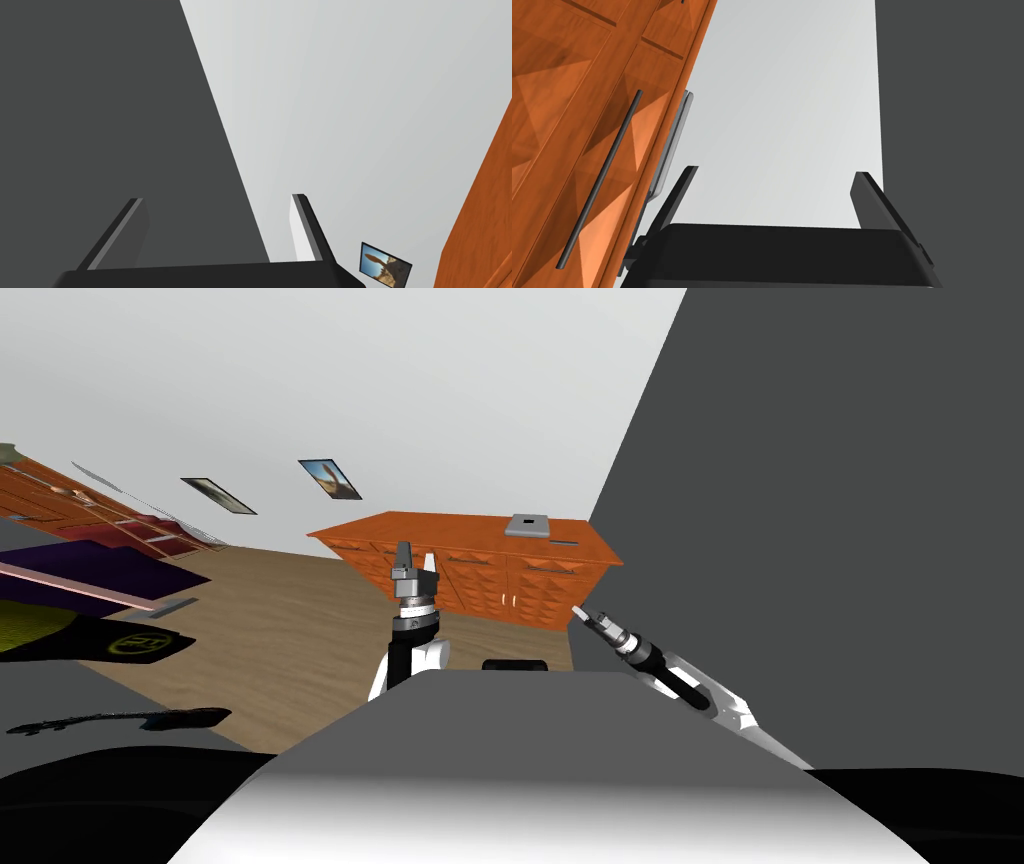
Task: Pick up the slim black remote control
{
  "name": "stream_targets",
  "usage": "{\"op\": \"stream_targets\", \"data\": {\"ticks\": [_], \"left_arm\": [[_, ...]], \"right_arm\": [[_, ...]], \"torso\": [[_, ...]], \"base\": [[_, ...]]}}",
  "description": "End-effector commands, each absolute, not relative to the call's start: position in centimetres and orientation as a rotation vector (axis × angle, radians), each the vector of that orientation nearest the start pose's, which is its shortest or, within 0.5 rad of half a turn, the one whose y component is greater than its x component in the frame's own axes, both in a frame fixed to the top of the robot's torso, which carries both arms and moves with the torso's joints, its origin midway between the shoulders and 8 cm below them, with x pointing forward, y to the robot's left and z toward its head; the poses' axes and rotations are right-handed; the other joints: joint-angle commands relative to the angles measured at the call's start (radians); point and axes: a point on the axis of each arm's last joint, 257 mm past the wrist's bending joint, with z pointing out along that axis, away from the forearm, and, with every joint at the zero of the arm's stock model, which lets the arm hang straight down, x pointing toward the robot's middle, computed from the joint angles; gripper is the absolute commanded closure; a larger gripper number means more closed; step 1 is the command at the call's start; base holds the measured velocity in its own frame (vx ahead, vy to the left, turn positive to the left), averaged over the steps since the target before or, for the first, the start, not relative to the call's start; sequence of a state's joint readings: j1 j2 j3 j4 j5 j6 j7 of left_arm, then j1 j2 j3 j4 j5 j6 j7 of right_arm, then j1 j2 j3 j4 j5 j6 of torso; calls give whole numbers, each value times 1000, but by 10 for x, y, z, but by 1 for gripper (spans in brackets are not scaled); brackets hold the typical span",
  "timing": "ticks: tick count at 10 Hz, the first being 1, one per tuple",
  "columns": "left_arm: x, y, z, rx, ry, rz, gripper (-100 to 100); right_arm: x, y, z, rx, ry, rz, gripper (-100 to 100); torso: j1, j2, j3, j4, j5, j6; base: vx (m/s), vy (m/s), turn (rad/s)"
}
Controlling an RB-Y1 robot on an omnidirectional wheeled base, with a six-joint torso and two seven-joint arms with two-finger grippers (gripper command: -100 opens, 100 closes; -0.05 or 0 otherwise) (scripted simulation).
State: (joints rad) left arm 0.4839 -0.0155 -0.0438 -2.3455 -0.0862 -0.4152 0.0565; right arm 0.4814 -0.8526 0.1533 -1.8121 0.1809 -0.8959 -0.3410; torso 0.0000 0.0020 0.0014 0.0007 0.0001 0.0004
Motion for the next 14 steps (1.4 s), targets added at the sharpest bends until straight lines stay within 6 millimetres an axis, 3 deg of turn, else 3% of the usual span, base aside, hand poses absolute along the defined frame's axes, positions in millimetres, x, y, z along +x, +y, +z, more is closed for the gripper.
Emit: {"op": "stream_targets", "data": {"ticks": [1, 2, 4, 5, 9, 10, 12, 14], "left_arm": [[349, 256, 42, -648, 636, -1344, 0], [349, 256, 42, -648, 636, -1344, 0], [349, 256, 42, -648, 636, -1344, 0], [349, 256, 42, -648, 636, -1344, 0], [349, 256, 42, -648, 636, -1344, 0], [349, 256, 42, -648, 637, -1344, 0], [349, 256, 42, -648, 637, -1344, 0], [349, 256, 42, -648, 636, -1344, 0]], "right_arm": [[312, -229, -166, 167, 1591, 1527, -100], [308, -238, -183, 141, 1658, 1505, -100], [307, -243, -184, 110, 1696, 1487, -100], [302, -253, -198, 77, 1761, 1463, -100], [295, -282, -215, -7, 1906, 1378, -100], [290, -296, -226, -30, 1963, 1344, -100], [290, -306, -226, -66, 2009, 1310, -100], [285, -329, -235, -108, 2090, 1247, -100]], "torso": [[0, 0, 0, 0, 0, 0], [0, -1, 0, 0, 0, 0], [0, -1, 0, 0, 0, 0], [0, -1, -1, 0, 0, 0], [0, -1, -1, 0, 0, 0], [0, -1, -1, 0, 0, 0], [0, -2, -1, 0, 0, 0], [0, -3, -1, -1, 0, -1]], "base": [[-21, 4, -21], [-33, 21, 186], [-24, 8, 32], [-29, 19, 196], [-25, 15, 90], [-16, 16, 224], [-8, 8, 48], [-6, 16, 176]]}}
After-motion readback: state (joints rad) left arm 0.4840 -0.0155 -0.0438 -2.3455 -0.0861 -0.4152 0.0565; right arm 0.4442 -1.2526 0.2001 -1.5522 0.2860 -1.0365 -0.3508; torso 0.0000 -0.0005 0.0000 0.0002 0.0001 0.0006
